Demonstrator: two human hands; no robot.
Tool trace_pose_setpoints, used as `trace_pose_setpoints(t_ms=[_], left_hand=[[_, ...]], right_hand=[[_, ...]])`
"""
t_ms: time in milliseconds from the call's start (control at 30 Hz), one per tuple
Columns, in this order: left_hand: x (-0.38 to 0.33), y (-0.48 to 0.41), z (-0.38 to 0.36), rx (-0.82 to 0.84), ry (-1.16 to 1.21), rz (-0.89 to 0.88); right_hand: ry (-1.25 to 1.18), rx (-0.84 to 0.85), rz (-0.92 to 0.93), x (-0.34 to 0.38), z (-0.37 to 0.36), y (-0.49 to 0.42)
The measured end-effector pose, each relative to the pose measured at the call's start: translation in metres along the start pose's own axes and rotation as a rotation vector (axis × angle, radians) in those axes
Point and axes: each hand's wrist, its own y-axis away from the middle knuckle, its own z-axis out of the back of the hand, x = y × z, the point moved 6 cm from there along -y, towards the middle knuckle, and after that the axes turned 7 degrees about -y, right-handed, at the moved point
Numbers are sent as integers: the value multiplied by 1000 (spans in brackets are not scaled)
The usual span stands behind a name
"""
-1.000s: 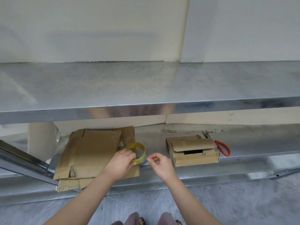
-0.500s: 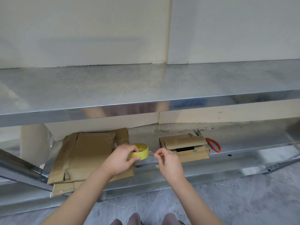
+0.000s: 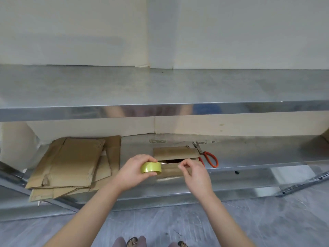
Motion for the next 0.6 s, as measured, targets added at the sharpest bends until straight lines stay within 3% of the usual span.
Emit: trace_pose_setpoints(t_ms=[200, 333, 600], left_hand=[[-27, -10, -16, -147, -21, 113], [-32, -7, -19, -142, -198, 191], [-30, 5, -8, -95, 290, 275]], right_hand=[[-41, 51, 84, -15, 36, 3], [-43, 75, 161, -17, 55, 5], [-149, 124, 1, -54, 74, -25]])
